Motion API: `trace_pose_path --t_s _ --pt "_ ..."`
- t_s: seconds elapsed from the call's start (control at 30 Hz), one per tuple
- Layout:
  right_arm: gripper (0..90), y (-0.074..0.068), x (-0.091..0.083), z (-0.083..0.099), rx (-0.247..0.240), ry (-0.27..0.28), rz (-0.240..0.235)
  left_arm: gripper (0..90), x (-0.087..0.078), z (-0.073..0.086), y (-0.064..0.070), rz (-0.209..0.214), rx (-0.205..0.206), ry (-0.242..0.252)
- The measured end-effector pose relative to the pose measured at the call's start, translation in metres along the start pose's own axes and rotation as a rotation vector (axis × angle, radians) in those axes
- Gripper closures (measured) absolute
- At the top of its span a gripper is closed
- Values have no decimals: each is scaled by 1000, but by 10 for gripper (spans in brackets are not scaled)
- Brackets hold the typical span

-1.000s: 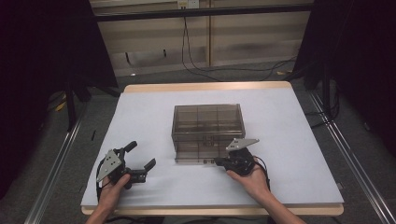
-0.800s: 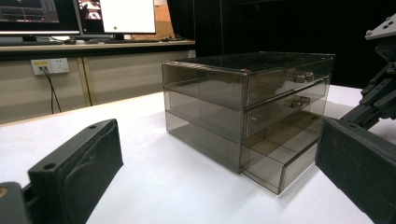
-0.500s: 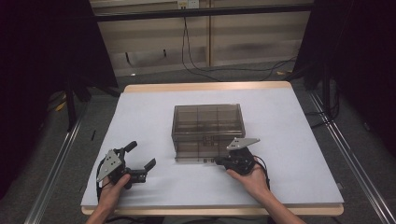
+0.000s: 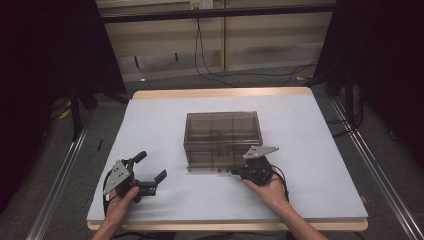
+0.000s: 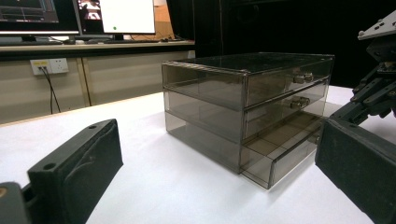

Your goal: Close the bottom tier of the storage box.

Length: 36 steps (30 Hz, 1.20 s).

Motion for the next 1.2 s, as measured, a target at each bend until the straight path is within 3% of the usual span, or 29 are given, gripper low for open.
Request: trace_pose_path --t_s 1.2 --pt "900 13 -3 -2 7 12 35 5 0 0 0 1 1 0"
Point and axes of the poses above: each handheld gripper's, and its own axes: x roughly forward along the jaws, z roughly out of its underside, y roughly to its right, the point moved 9 cm from there along x, roughly forward along the jaws, and after that the axes turned 12 degrees about -z, right-handed, at the moved point
